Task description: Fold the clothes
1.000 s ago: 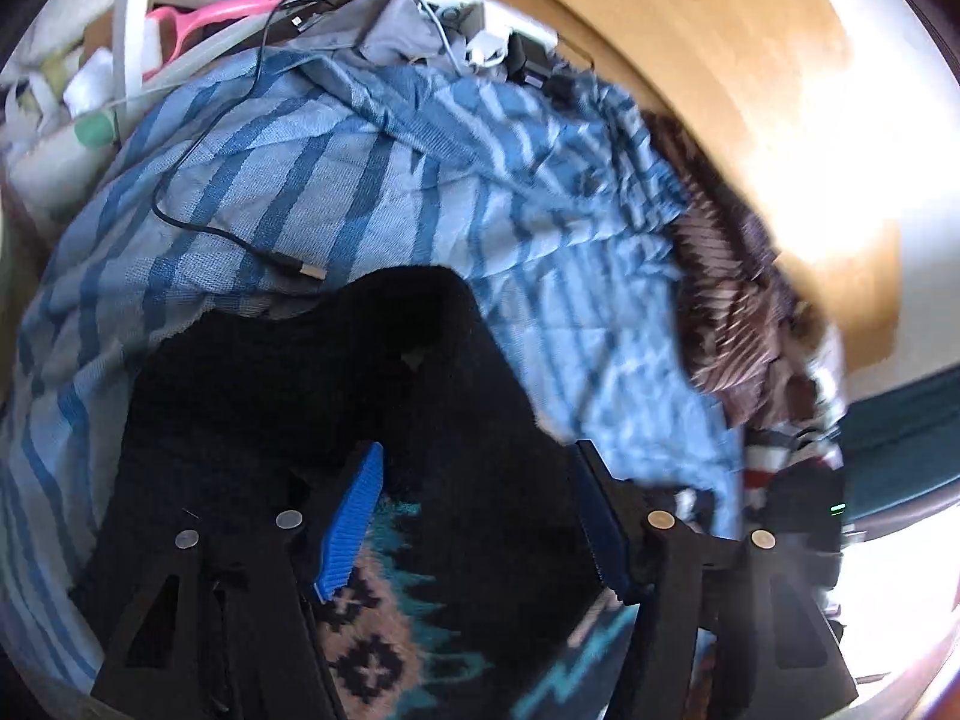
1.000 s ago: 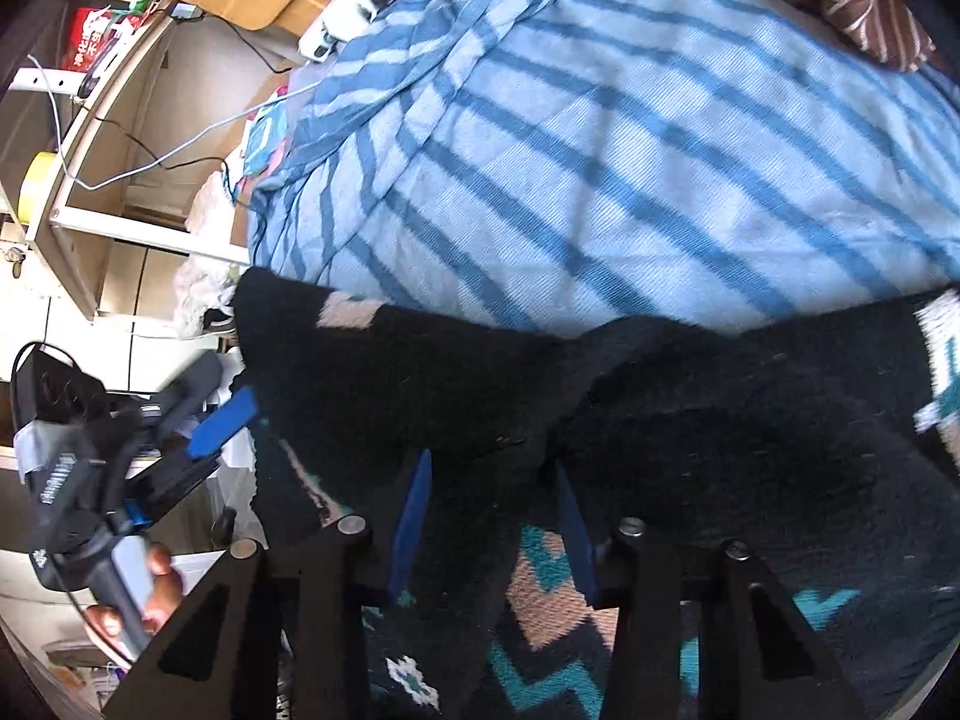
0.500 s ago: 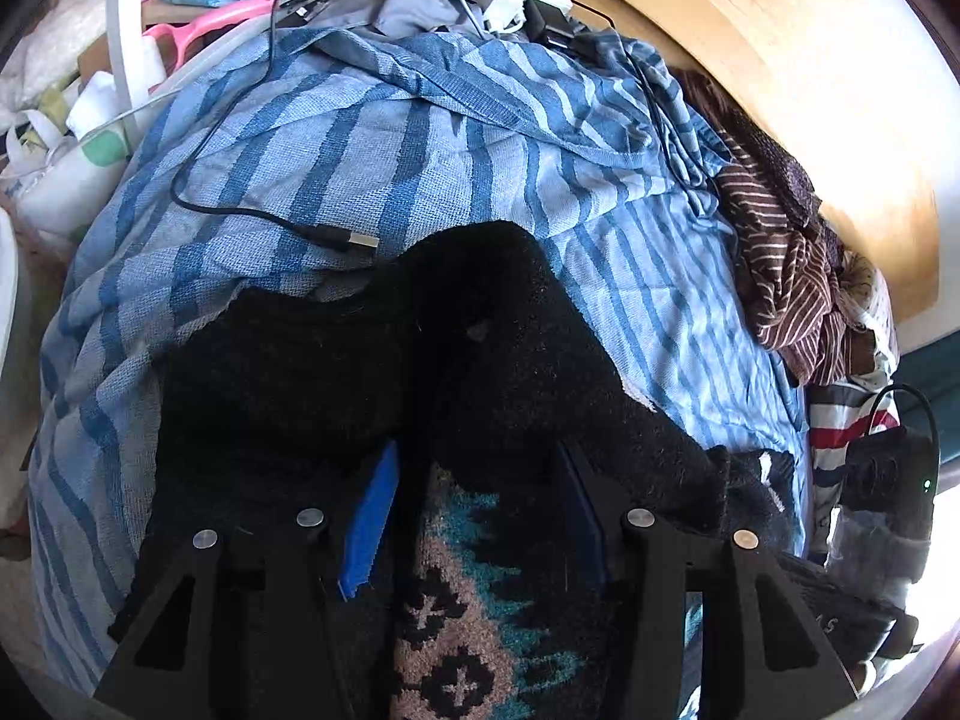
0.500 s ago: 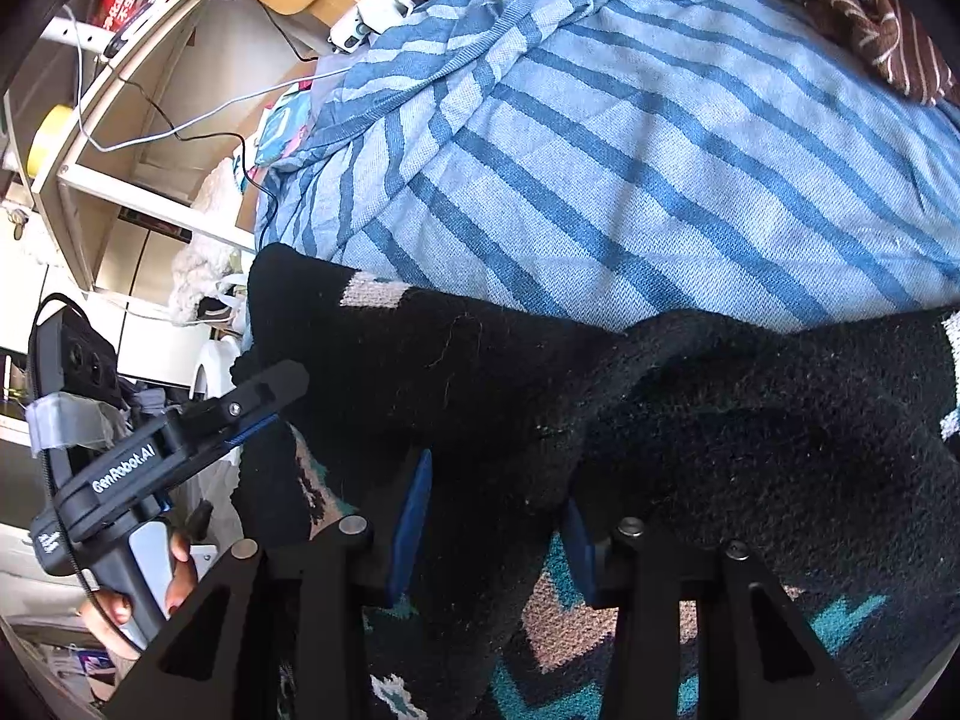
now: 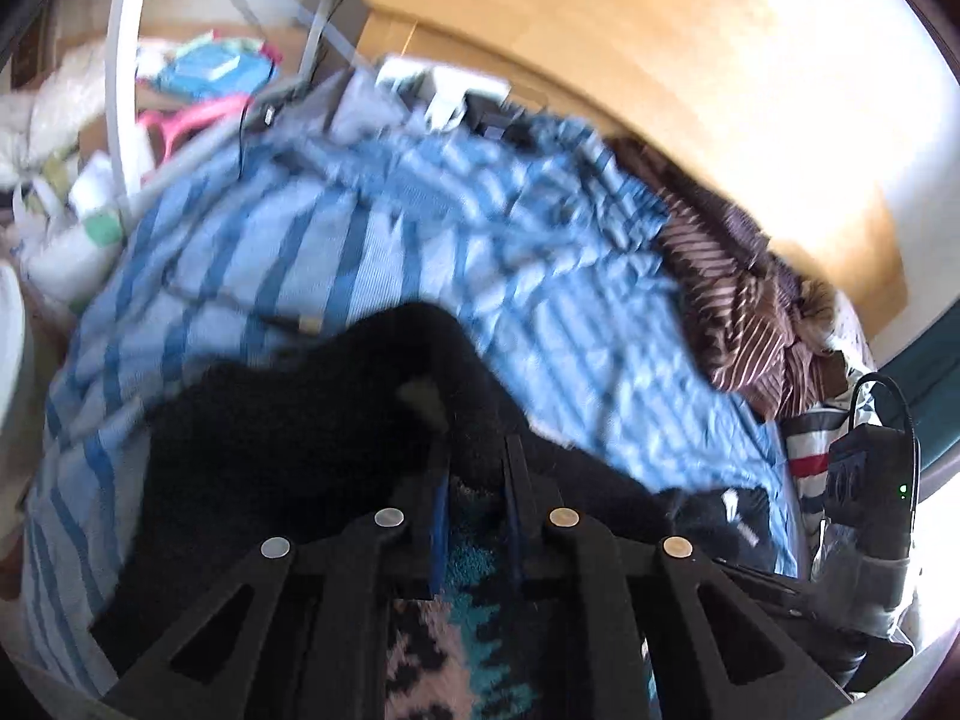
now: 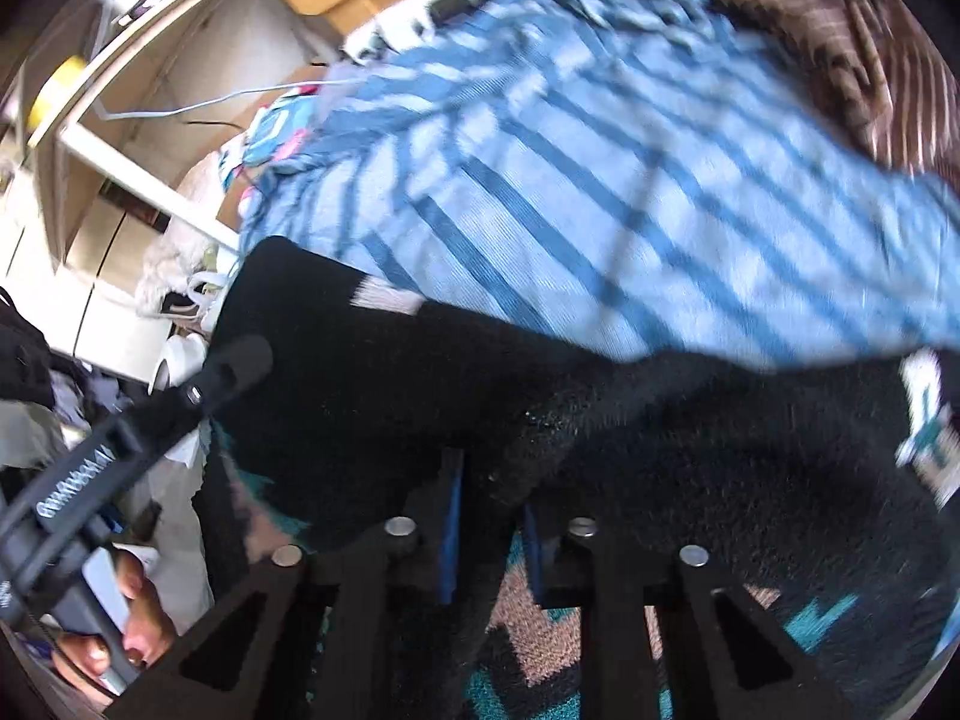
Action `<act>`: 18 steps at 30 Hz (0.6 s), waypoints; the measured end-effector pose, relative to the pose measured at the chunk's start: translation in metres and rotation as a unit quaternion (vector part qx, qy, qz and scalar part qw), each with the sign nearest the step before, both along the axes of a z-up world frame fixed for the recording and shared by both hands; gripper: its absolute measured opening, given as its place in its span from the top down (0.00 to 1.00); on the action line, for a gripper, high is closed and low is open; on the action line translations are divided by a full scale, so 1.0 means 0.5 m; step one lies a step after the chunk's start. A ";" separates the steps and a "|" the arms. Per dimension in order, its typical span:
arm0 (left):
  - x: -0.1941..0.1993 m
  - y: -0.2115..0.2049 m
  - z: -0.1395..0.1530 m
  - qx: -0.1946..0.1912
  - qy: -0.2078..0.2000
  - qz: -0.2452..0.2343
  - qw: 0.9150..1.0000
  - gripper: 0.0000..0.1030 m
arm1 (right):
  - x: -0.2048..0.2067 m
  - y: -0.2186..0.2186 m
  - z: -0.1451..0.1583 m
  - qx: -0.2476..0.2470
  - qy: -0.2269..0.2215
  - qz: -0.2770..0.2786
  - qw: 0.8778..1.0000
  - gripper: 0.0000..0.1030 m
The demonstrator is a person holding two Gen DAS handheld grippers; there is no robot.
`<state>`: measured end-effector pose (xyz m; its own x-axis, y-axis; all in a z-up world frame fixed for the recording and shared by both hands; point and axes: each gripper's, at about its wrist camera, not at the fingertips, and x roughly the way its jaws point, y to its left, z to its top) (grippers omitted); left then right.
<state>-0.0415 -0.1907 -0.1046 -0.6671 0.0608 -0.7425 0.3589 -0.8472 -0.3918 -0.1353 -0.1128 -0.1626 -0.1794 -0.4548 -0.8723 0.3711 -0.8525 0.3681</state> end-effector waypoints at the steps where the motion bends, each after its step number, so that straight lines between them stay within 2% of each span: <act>1: -0.011 -0.007 0.007 0.000 0.004 0.001 1.000 0.86 | -0.008 -0.005 0.012 0.000 0.012 0.002 1.000 0.84; 4: -0.045 -0.039 0.021 0.014 0.016 0.012 1.000 0.86 | -0.044 -0.022 0.052 0.000 0.050 0.005 0.999 0.86; 7: -0.084 -0.089 0.040 0.033 0.039 0.034 0.998 0.86 | -0.109 -0.038 0.079 -0.030 0.058 -0.004 0.998 0.88; 10: -0.136 -0.128 0.061 0.025 0.054 0.057 0.997 0.86 | -0.178 -0.063 0.103 -0.051 0.074 -0.012 0.996 0.89; 13: -0.191 -0.160 0.058 0.009 0.044 0.067 0.997 0.86 | -0.249 -0.118 0.115 -0.039 0.099 -0.006 0.994 0.89; 18: -0.267 -0.205 -0.007 0.010 -0.006 0.086 0.996 0.86 | -0.332 -0.170 0.061 -0.018 0.077 -0.008 0.997 0.89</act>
<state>-0.1751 -0.2934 -0.1080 -0.6606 -0.0382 -0.7498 0.5026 -0.7644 -0.4039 -0.3010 -0.1981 -0.1319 -0.3179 -0.4809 -0.8171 0.4128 -0.8460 0.3373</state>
